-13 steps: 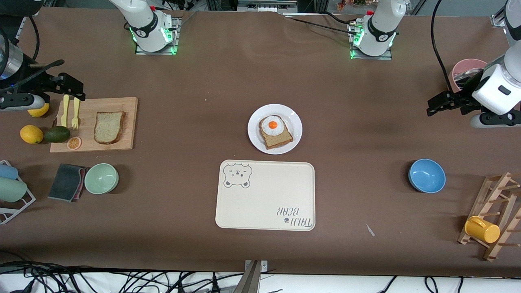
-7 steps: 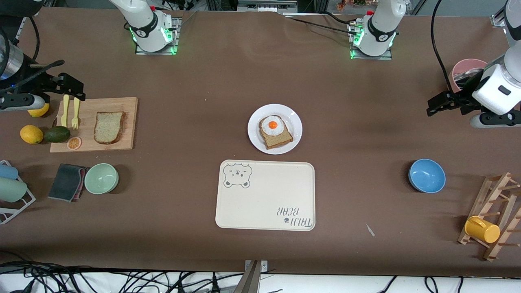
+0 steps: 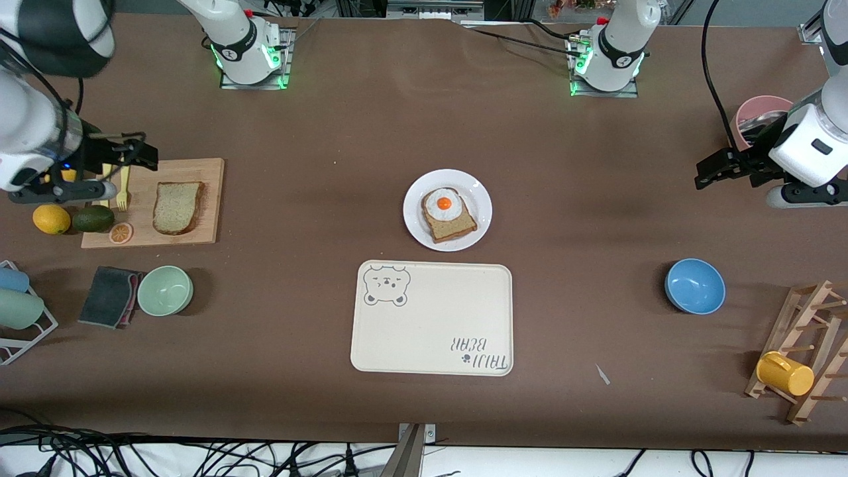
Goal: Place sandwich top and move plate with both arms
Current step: 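Lower the right gripper onto the bread slice and grasp it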
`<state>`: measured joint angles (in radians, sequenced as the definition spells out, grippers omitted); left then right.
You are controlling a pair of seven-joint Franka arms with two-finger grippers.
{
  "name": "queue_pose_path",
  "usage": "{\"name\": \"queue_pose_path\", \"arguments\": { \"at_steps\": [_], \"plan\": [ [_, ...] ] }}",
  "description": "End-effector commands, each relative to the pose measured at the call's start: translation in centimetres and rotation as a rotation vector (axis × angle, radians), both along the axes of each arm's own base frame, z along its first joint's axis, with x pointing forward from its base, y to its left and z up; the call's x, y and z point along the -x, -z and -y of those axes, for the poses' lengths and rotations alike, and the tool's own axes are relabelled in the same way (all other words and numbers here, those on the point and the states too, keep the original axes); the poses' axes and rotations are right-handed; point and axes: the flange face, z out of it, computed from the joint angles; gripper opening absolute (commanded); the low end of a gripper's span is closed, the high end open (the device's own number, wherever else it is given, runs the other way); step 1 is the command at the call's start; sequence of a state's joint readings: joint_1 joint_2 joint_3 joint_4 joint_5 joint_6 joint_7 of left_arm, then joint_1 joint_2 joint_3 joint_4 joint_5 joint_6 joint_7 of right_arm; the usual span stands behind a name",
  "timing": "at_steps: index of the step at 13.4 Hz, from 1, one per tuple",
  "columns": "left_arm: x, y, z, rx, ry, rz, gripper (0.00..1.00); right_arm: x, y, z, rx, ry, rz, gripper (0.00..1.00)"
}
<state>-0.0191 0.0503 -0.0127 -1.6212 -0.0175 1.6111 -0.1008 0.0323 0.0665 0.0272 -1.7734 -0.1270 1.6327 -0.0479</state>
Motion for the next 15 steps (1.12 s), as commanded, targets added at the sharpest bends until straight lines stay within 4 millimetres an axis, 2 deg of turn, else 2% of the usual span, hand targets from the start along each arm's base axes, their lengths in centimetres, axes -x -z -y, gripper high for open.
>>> {"name": "queue_pose_path", "arguments": {
  "at_steps": [1,4,7,9,12,13,15],
  "plan": [
    [-0.5,-0.5,0.0,-0.033,0.000,0.000,1.00,1.3,5.7,-1.0,0.069,0.002,0.022,1.00],
    [-0.5,-0.5,0.1,-0.031,0.003,-0.003,1.00,2.8,12.7,-0.9,0.183,-0.048,0.099,1.00],
    [-0.6,-0.9,0.3,-0.033,0.006,0.006,1.00,4.9,18.5,-1.3,0.244,0.016,0.157,1.00],
    [-0.5,-1.0,0.6,-0.032,0.016,0.008,1.00,4.9,23.3,-1.3,0.316,0.005,0.134,0.99],
    [-0.4,-1.3,1.5,-0.031,0.029,0.014,1.00,4.6,27.0,-0.7,0.292,0.007,0.149,0.98],
    [-0.4,-1.3,1.4,-0.030,0.024,0.014,1.00,4.8,28.3,-0.6,0.292,0.025,0.139,0.93],
    [-0.4,-1.4,1.3,-0.028,0.022,0.016,1.00,5.0,29.4,0.1,0.296,0.028,0.125,0.86]
  ]
}}
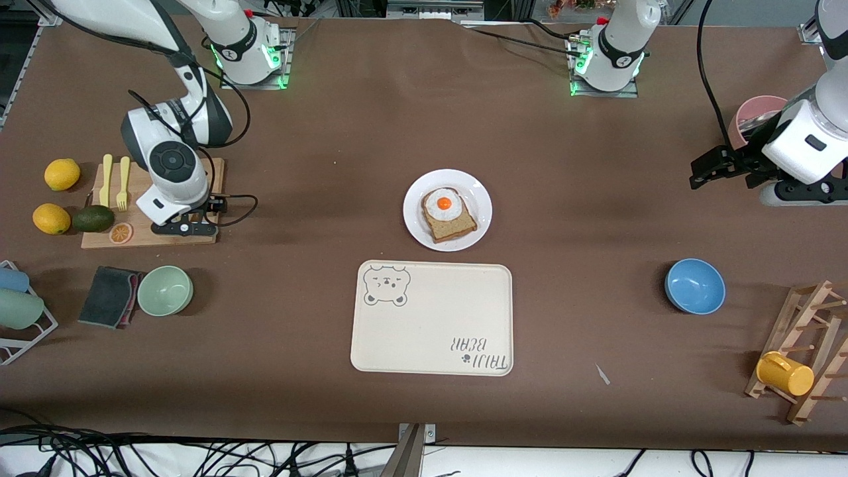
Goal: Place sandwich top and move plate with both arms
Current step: 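Lower the right gripper onto the bread slice and grasp it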
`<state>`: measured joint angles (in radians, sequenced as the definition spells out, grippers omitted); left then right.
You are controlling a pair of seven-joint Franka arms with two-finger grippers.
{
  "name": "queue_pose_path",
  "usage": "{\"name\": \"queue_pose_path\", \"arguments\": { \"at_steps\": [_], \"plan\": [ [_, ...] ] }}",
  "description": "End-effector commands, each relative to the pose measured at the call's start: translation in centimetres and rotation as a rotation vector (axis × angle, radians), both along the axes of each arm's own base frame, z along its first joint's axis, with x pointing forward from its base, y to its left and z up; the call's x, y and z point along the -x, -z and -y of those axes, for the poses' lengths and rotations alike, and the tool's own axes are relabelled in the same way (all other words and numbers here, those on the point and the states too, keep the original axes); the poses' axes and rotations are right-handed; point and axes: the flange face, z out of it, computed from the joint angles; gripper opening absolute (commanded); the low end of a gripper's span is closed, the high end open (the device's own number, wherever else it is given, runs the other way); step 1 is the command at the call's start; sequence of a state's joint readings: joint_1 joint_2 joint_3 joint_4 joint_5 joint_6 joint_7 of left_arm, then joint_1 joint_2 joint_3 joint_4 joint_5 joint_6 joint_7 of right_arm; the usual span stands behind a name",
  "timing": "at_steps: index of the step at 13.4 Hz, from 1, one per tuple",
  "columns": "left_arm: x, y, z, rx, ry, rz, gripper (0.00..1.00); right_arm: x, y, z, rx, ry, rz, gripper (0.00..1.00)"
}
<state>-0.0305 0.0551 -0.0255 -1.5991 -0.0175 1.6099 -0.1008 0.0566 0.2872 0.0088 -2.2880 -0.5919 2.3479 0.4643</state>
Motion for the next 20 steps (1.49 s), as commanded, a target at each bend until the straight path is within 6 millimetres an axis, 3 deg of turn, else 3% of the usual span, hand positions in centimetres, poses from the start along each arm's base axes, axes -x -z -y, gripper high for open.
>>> {"name": "queue_pose_path", "arguments": {
  "at_steps": [1,4,9,11,12,16,20],
  "plan": [
    [-0.3,-0.8,0.1,-0.028,0.001,0.003,1.00,-0.2,0.7,0.7,0.015,0.003,0.011,0.81],
    [-0.3,-0.8,0.3,-0.022,0.002,0.003,1.00,0.1,1.6,0.8,0.024,0.004,-0.015,0.66],
    [-0.3,-0.8,0.5,-0.028,0.007,0.003,1.00,0.6,3.3,2.2,0.035,0.024,-0.049,0.57],
    [-0.3,-0.8,0.8,-0.031,0.013,0.003,1.00,0.6,3.3,2.1,0.036,0.023,-0.050,0.39],
    [-0.3,-0.8,0.8,-0.032,0.015,0.003,1.00,0.5,3.2,2.1,0.036,0.022,-0.048,0.24],
    [-0.3,-0.8,0.7,-0.034,0.018,0.004,1.00,0.4,3.2,2.1,0.035,0.016,-0.051,0.00],
    [-0.3,-0.7,0.8,-0.034,0.021,0.002,1.00,-0.4,2.4,1.9,0.031,-0.013,-0.039,0.00]
  ]
}}
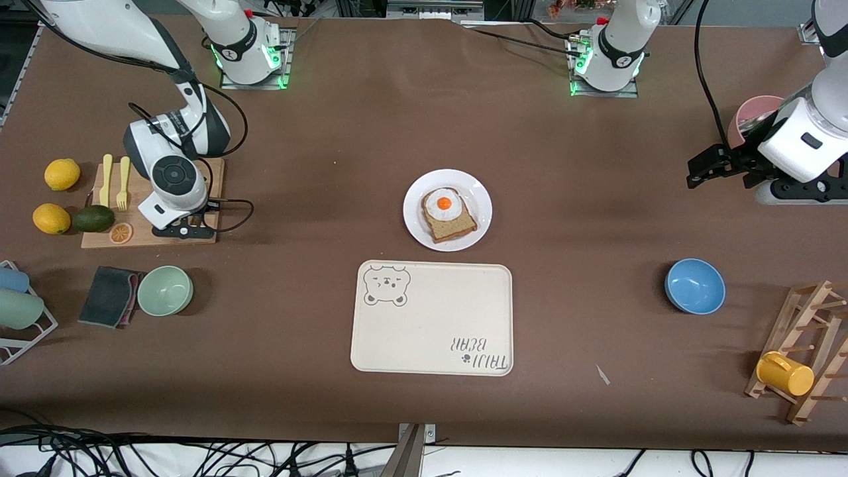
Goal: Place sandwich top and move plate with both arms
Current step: 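Lower the right gripper onto the bread slice and grasp it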
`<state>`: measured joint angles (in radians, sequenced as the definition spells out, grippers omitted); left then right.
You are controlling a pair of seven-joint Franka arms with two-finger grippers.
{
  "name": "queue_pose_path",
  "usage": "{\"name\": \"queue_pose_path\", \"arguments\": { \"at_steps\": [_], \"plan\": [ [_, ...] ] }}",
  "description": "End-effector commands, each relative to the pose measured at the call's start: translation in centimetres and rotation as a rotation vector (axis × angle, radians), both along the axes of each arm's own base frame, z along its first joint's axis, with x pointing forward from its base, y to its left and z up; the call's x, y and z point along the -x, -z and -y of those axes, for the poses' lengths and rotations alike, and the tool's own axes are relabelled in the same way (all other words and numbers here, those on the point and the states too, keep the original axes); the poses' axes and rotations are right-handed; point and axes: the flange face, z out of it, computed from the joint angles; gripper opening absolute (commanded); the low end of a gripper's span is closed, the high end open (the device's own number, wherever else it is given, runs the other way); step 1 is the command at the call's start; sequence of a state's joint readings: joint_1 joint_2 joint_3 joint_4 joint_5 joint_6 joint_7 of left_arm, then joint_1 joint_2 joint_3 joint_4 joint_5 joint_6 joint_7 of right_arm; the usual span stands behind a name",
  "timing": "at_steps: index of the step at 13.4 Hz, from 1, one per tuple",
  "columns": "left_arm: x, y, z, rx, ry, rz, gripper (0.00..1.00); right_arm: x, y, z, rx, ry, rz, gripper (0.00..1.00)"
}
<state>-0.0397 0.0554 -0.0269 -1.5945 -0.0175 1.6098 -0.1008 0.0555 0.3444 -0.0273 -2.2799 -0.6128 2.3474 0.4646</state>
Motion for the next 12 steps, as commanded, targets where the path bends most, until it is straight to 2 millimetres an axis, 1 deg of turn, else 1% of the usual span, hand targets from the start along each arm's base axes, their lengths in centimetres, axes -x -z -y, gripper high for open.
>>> {"name": "queue_pose_path", "arguments": {
  "at_steps": [1,2,3,5,8,10,12],
  "plan": [
    [-0.3,-0.5,0.2,-0.033,0.010,-0.002,1.00,-1.2,-0.7,-0.3,0.010,-0.037,0.012,0.00],
    [-0.3,-0.5,0.1,-0.034,0.009,-0.002,1.00,-1.8,-1.4,-0.4,0.033,-0.032,0.000,0.00],
    [-0.3,-0.5,0.1,-0.034,0.009,-0.002,1.00,-3.0,-2.7,-1.0,0.057,-0.035,-0.009,0.00],
    [-0.3,-0.5,0.2,-0.033,0.010,-0.002,1.00,-5.1,-5.6,-2.9,0.102,-0.036,-0.042,0.00],
    [-0.3,-0.5,0.3,-0.032,0.013,-0.002,1.00,-6.4,-8.8,-7.2,0.111,-0.043,-0.060,0.00],
    [-0.3,-0.5,0.2,-0.032,0.012,-0.002,1.00,-7.4,-10.1,-10.0,0.094,-0.046,-0.058,0.00],
    [-0.3,-0.4,0.1,-0.032,0.010,-0.004,1.00,-8.1,-11.8,-13.4,0.065,-0.044,-0.056,0.00]
  ]
}}
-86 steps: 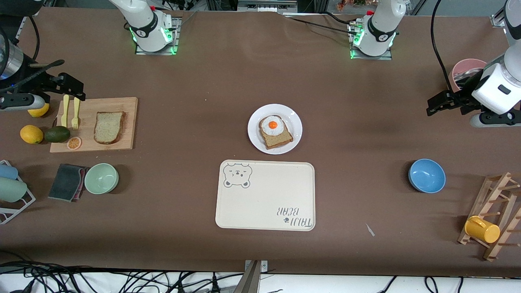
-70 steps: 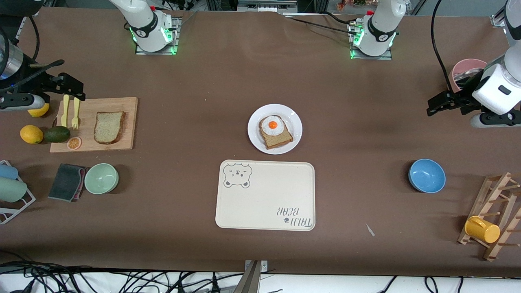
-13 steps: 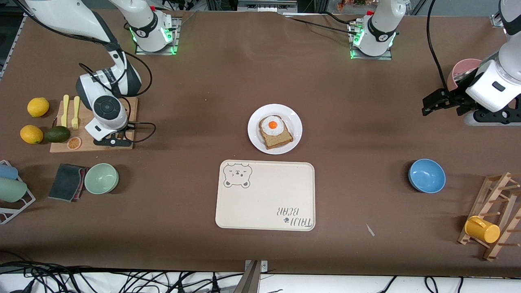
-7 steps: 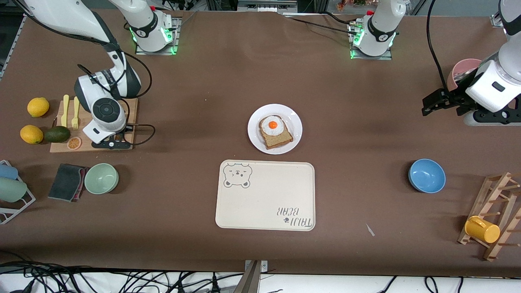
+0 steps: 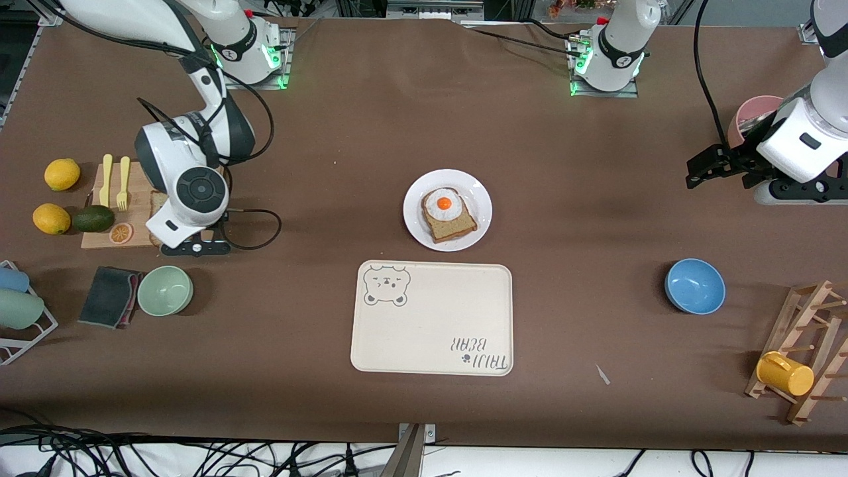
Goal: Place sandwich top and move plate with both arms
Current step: 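Carry the bread slice with the right gripper over the white plate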
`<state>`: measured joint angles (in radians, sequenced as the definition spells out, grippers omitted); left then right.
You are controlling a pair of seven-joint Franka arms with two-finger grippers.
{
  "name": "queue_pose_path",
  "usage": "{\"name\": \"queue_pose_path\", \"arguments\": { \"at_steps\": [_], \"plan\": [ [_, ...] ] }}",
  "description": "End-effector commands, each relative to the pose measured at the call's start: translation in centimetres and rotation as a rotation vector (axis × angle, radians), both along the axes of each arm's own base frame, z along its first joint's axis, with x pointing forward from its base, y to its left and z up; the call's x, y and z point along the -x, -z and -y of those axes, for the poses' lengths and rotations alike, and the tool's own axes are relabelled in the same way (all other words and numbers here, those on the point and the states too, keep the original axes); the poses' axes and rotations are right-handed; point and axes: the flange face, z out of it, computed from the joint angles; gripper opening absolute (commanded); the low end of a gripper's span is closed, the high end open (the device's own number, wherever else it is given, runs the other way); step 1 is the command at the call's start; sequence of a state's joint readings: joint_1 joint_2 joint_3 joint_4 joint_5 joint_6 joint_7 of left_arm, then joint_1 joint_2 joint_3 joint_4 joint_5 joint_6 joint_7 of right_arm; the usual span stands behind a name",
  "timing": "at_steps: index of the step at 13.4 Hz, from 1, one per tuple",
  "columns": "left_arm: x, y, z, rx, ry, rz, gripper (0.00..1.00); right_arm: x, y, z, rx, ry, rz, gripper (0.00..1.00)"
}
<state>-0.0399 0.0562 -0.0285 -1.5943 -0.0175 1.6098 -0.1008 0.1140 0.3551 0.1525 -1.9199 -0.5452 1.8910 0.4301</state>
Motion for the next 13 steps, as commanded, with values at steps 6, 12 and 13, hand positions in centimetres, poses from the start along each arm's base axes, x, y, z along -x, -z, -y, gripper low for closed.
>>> {"name": "queue_pose_path", "arguments": {
  "at_steps": [6,12,13],
  "plan": [
    [-0.3,-0.4,0.1,-0.031,0.004,-0.003,1.00,-1.4,-5.3,-16.8,-0.198,0.103,-0.015,0.00],
    [-0.4,-0.2,-0.8,-0.033,-0.010,-0.006,1.00,1.7,-5.4,-32.6,-0.409,0.232,0.055,0.00],
    [-0.4,-0.2,-1.1,-0.034,-0.016,-0.006,1.00,1.6,-5.4,-34.3,-0.453,0.277,0.072,0.00]
  ]
}}
